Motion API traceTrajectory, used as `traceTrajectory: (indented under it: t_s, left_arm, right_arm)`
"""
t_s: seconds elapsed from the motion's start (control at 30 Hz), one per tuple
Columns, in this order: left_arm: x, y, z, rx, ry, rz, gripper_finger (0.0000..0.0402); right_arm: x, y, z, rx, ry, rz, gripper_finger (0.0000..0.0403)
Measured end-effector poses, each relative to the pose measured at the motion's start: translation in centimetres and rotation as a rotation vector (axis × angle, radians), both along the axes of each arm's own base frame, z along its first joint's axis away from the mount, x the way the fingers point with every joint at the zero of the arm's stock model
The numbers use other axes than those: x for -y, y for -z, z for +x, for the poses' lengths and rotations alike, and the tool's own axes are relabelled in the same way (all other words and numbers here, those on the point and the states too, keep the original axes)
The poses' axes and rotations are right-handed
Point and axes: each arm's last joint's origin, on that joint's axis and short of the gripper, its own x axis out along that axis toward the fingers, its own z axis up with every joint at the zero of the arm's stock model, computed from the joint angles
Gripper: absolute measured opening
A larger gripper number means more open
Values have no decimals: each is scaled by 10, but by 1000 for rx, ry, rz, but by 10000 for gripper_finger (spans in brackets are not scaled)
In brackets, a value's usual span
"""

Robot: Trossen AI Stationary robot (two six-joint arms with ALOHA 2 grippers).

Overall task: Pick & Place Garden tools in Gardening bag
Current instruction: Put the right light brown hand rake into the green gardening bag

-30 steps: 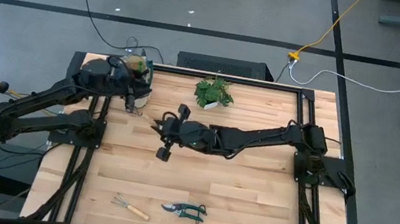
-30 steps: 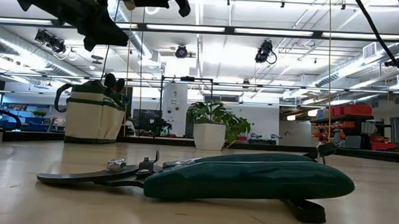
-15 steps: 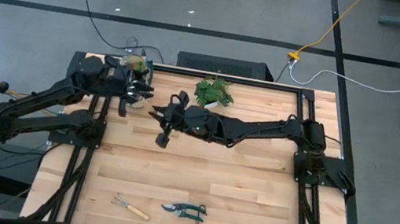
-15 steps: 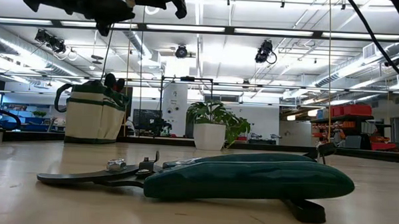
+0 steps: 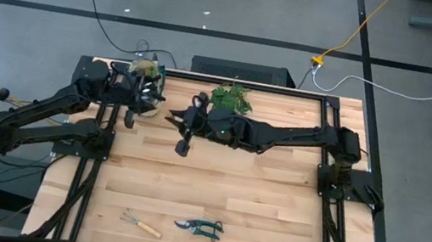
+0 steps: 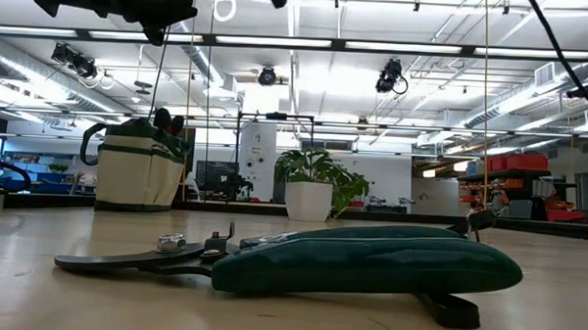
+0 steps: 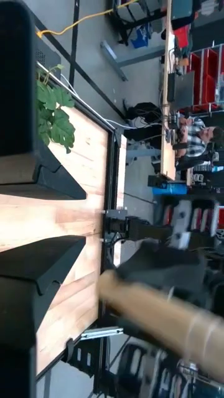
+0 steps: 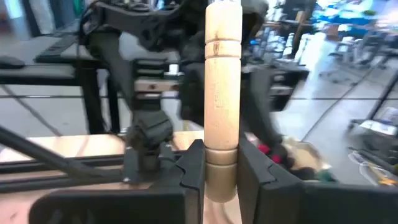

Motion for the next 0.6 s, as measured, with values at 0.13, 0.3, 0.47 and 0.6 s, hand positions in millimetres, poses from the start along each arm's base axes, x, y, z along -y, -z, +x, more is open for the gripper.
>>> traceTrajectory:
  t_s: [0.13, 0.3, 0.47, 0.6]
  left_arm:
    - [3, -3, -2, 28, 38, 16, 110]
    - [8, -13, -4, 115, 179, 64, 110]
    - [9, -21, -5, 180, 226, 69, 110]
    - [9, -23, -5, 201, 227, 67, 110]
  right_arm:
    - [-3, -9, -7, 2, 9, -12, 45]
    - [-5, -5, -5, -12, 4, -13, 45]
    - [-5, -6, -5, 1, 6, -6, 45]
    - [-5, -9, -4, 37, -10, 2, 45]
